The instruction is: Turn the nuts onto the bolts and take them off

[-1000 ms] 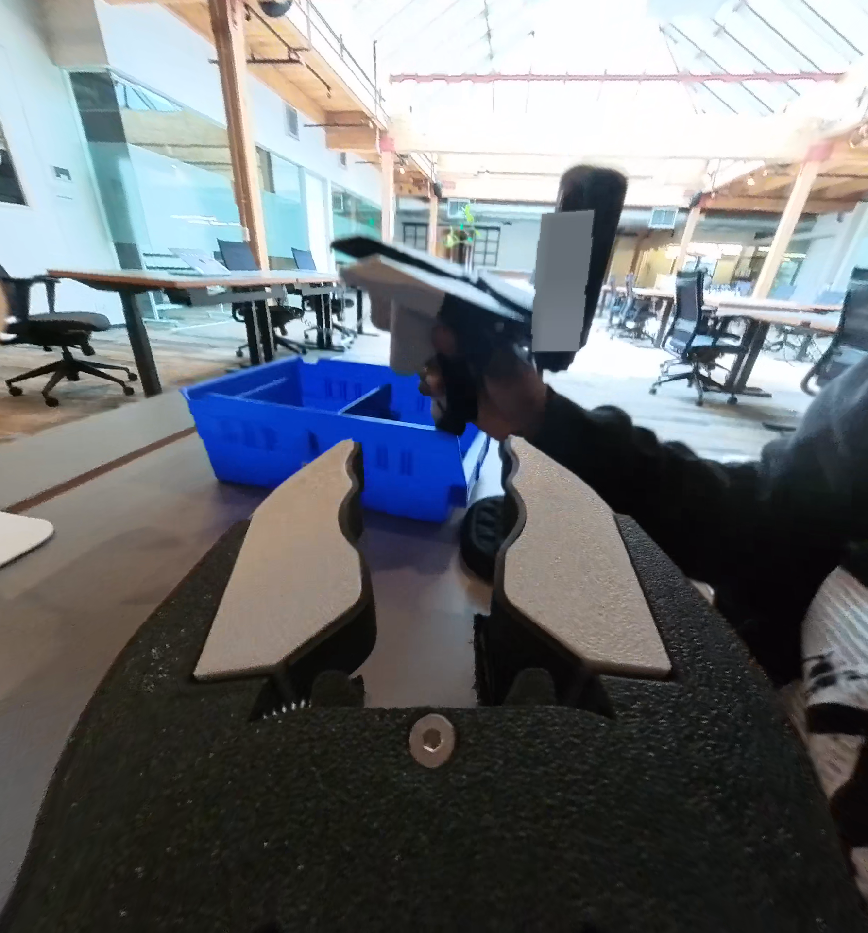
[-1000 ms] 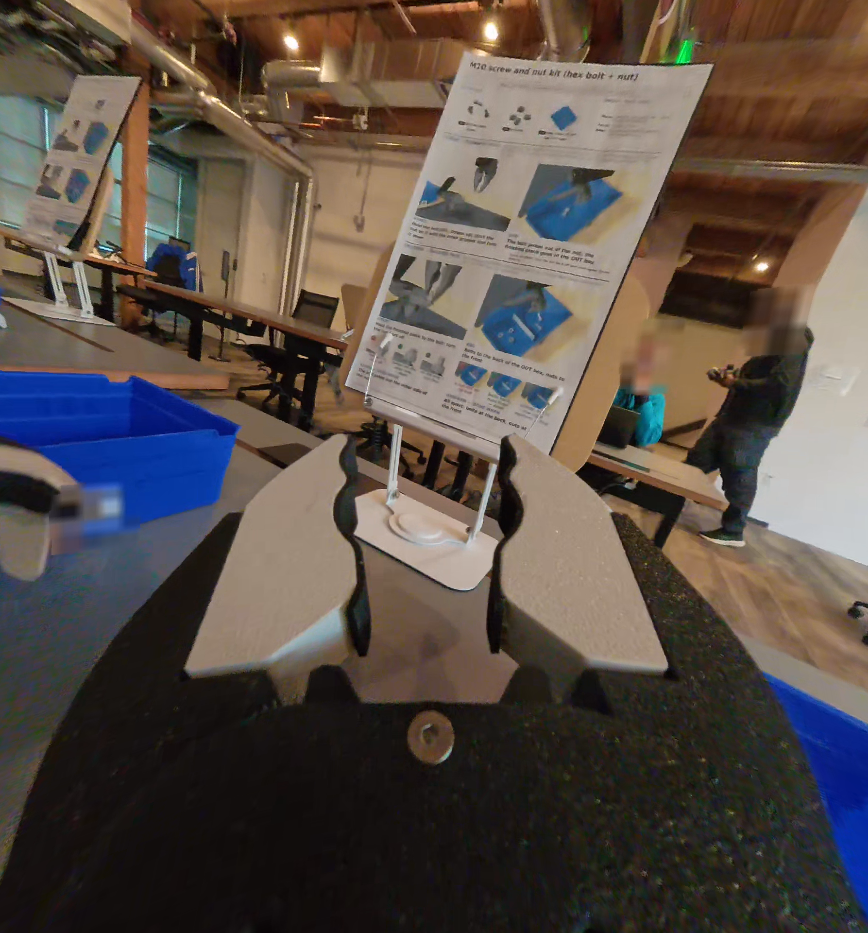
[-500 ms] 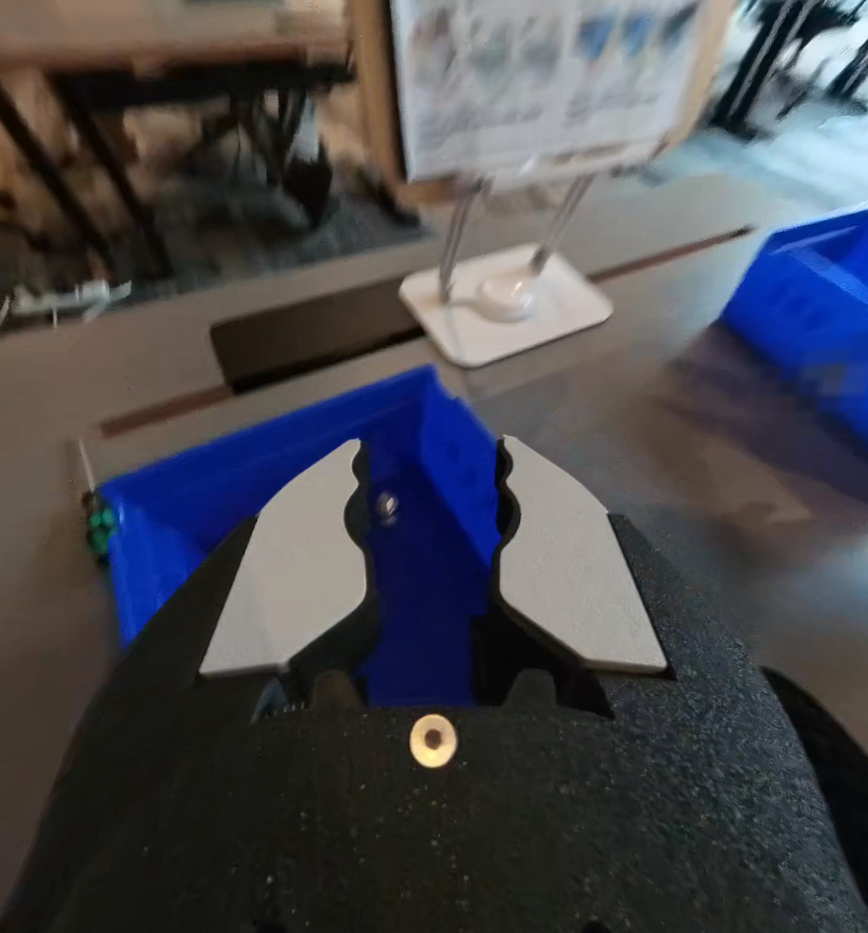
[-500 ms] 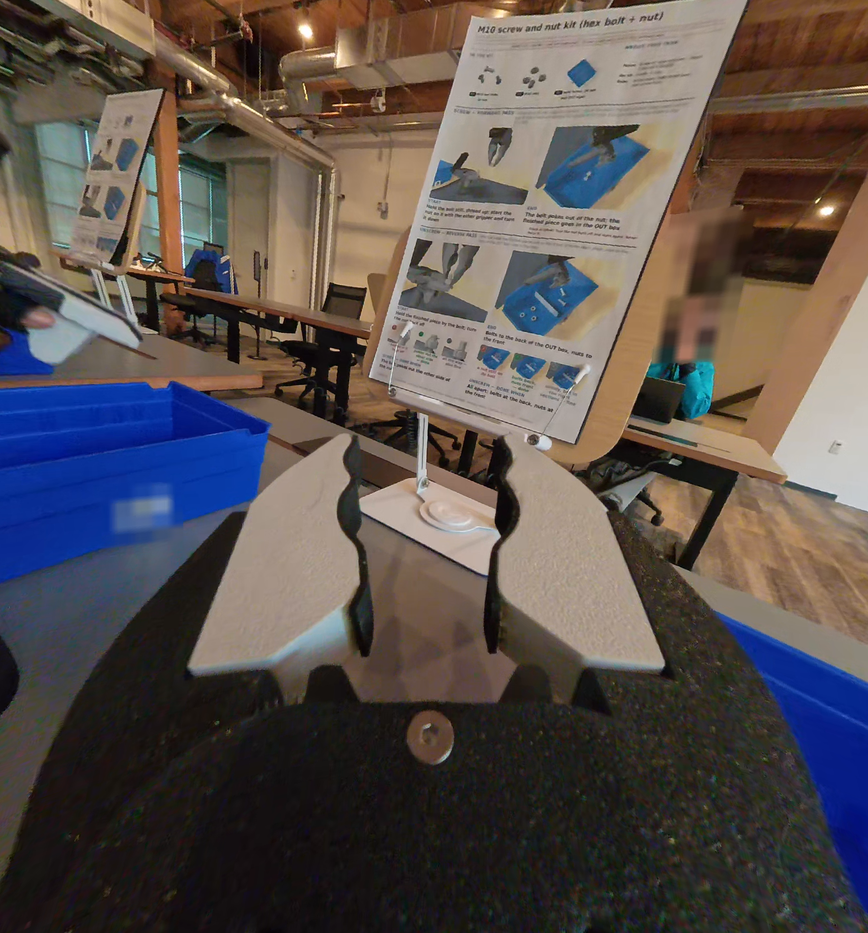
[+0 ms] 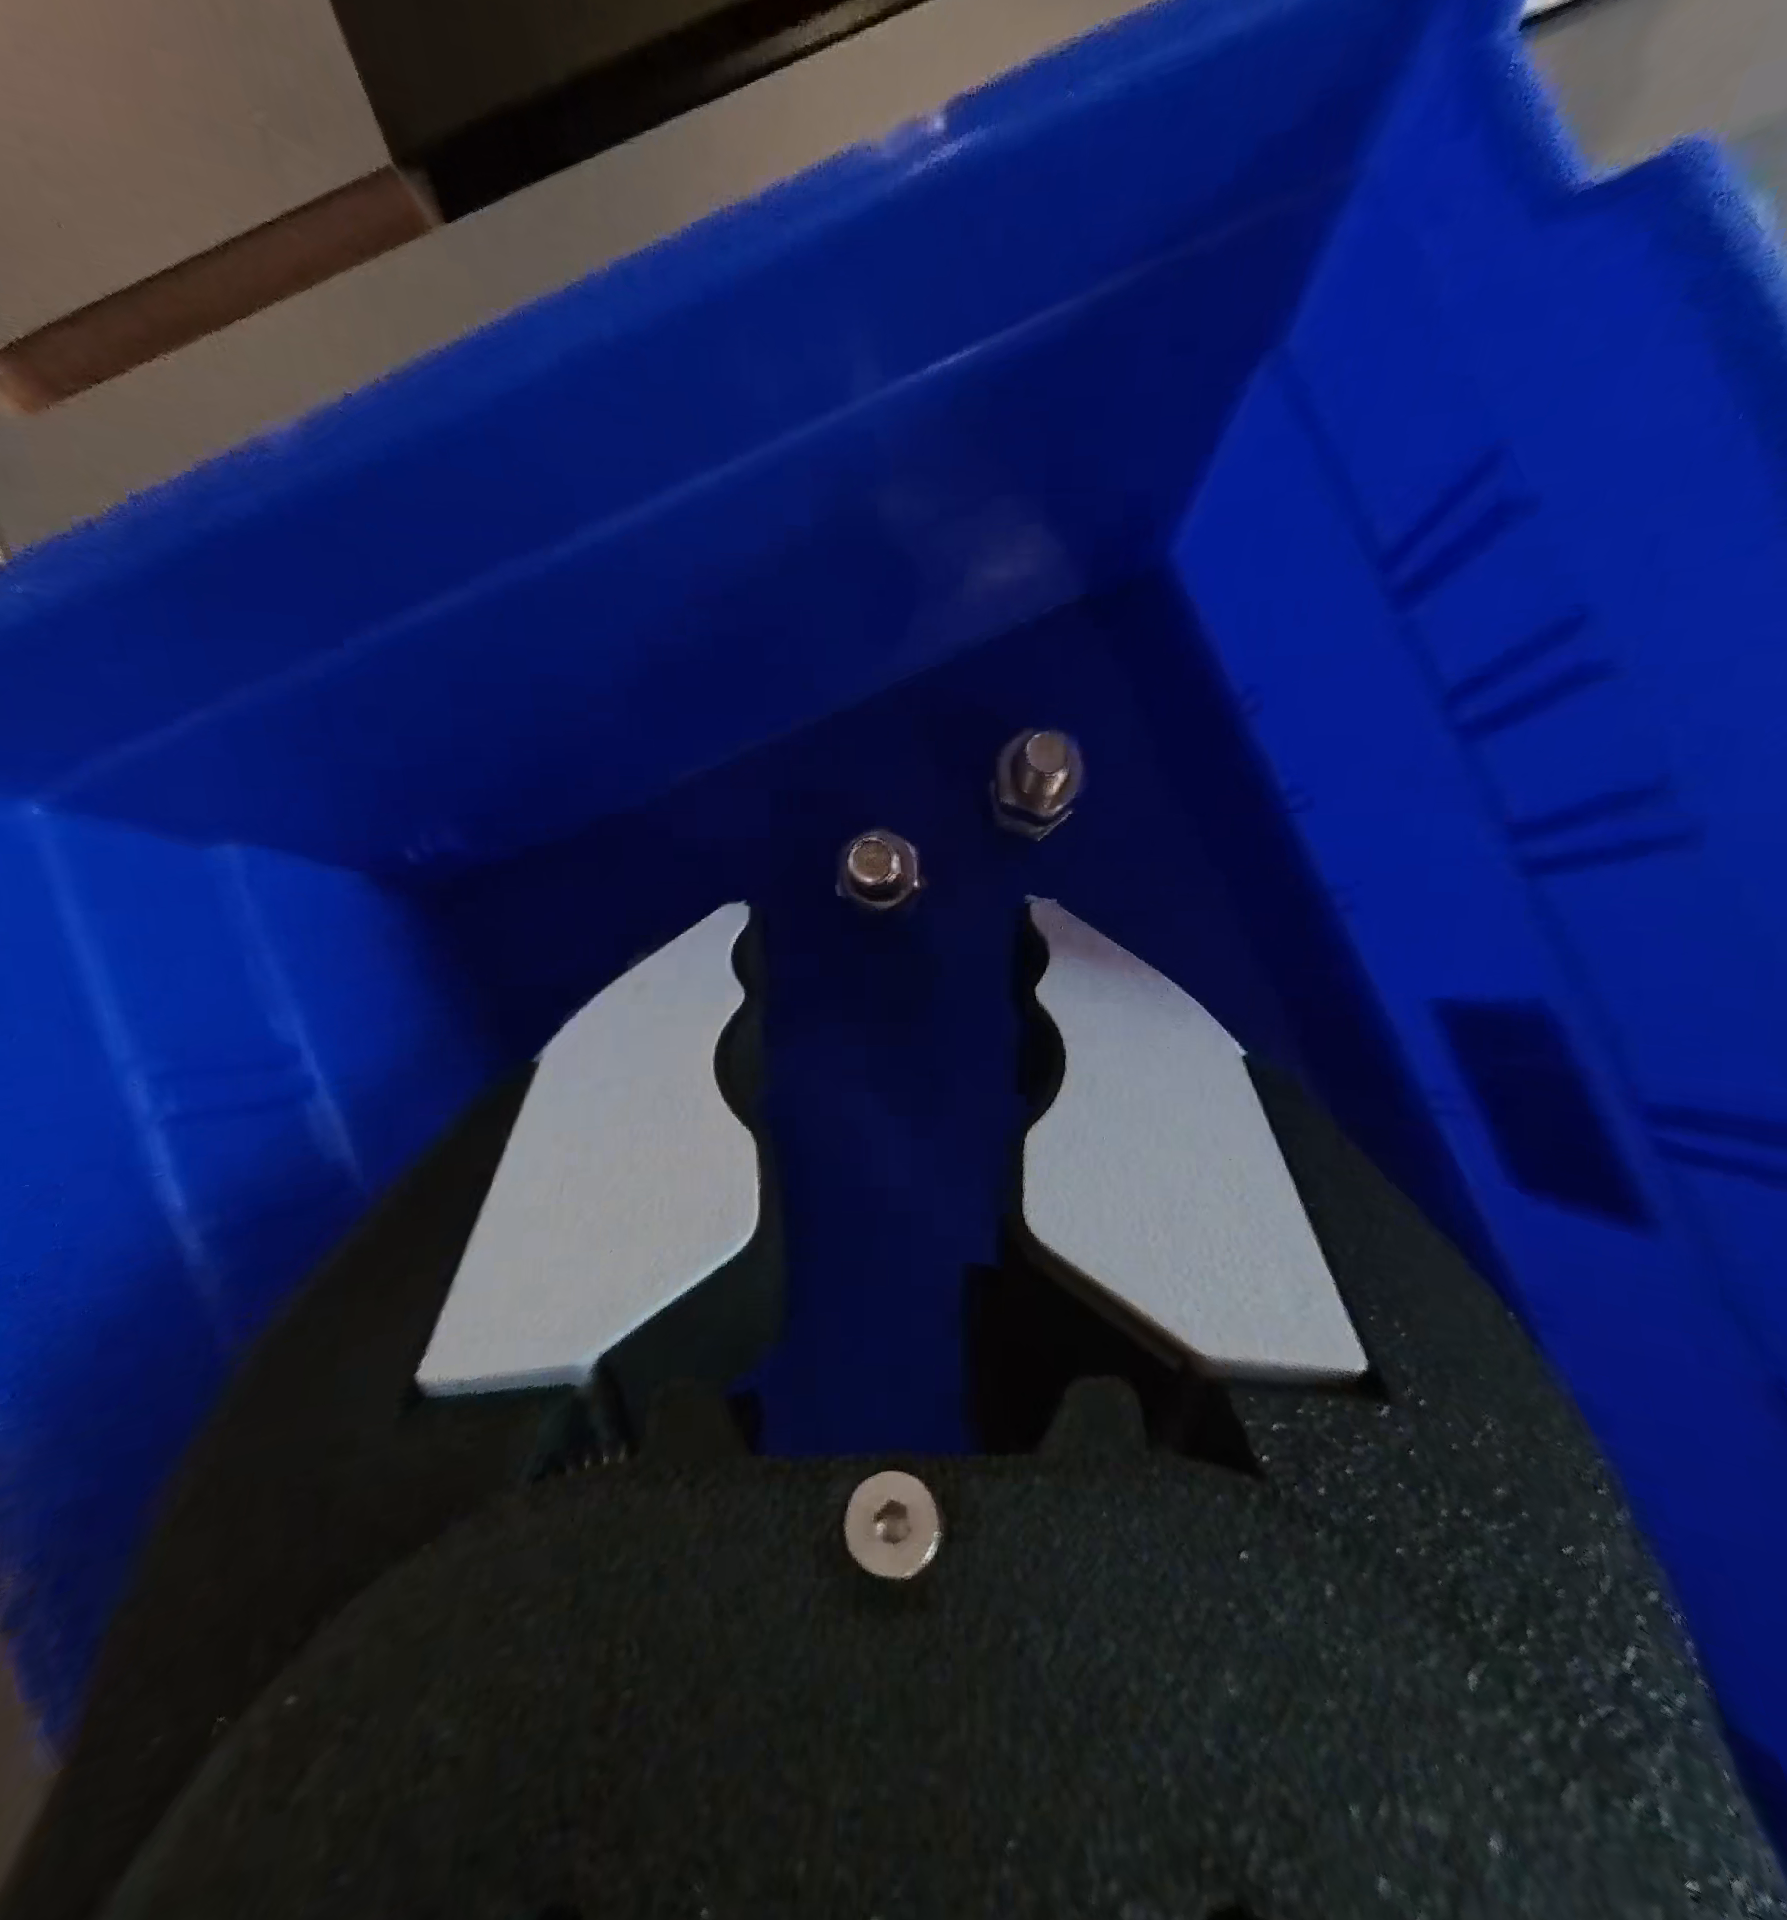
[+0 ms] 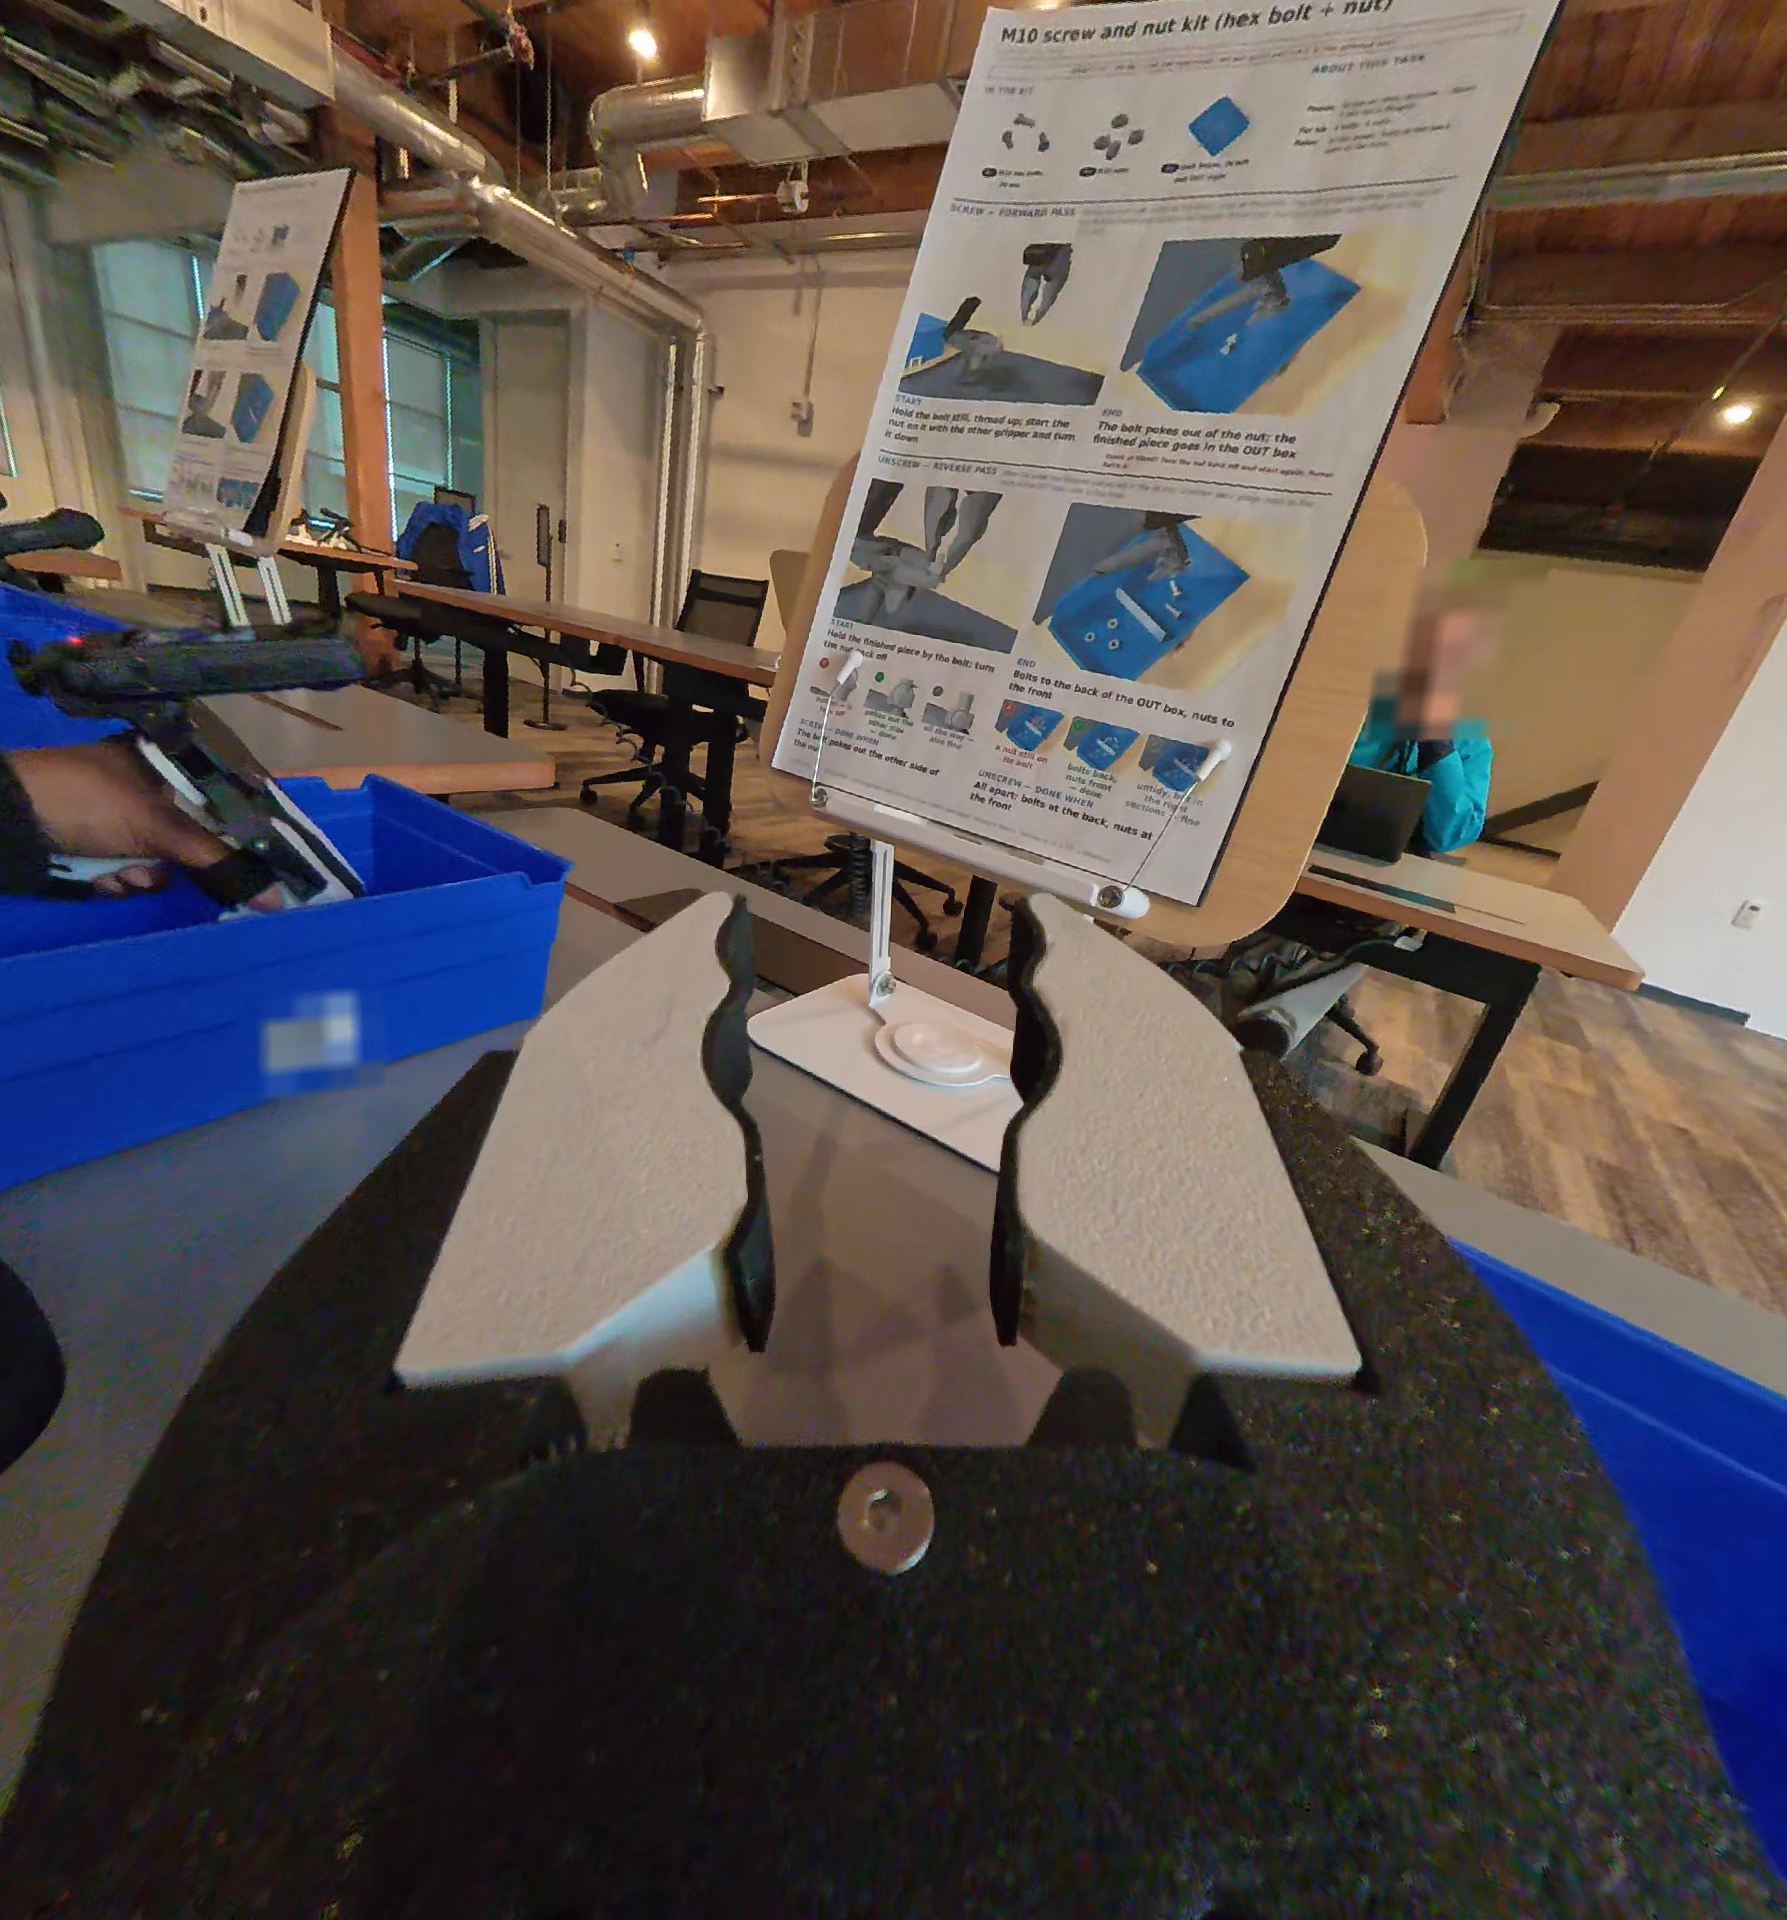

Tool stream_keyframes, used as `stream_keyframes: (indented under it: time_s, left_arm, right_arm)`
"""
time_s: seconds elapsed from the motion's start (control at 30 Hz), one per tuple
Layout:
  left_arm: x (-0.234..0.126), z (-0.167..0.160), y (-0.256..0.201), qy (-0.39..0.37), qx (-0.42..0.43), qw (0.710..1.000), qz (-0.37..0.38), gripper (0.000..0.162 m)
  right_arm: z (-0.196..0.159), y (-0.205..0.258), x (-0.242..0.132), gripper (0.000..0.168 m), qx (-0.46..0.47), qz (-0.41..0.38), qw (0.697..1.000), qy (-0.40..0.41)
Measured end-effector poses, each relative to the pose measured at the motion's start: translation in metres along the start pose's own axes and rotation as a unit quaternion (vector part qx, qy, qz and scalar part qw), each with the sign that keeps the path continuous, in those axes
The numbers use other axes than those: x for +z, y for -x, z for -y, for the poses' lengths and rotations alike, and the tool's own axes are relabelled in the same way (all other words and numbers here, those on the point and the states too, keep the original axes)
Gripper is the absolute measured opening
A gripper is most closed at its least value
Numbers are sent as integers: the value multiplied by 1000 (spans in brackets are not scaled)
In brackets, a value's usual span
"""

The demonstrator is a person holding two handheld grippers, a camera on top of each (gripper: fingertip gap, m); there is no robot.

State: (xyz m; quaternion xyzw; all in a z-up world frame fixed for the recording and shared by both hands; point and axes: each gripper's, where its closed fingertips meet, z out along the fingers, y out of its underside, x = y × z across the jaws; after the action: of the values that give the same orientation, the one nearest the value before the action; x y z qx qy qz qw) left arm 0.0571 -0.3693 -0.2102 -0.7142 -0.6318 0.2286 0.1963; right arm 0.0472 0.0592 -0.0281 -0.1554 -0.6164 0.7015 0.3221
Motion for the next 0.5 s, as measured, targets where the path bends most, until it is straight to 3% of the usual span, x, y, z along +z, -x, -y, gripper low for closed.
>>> stream_keyframes:
  time_s: [0.37, 0.43, 0.5]
  left_arm:
    - [32, -10, 3, 29, -26, 999, -25, 39]
    - [32, -9, 2, 21, -23, 999, -27, 23]
    - [32, -10, 1, 19, -11, 999, -26, 20]
  right_arm:
    - [4, 3, -1, 46, -2, 6, 1000, -7]
    - [5, 3, -1, 45, -1, 7, 1000, -8]
    - [4, 3, 0, 45, -1, 8, 1000, -6]
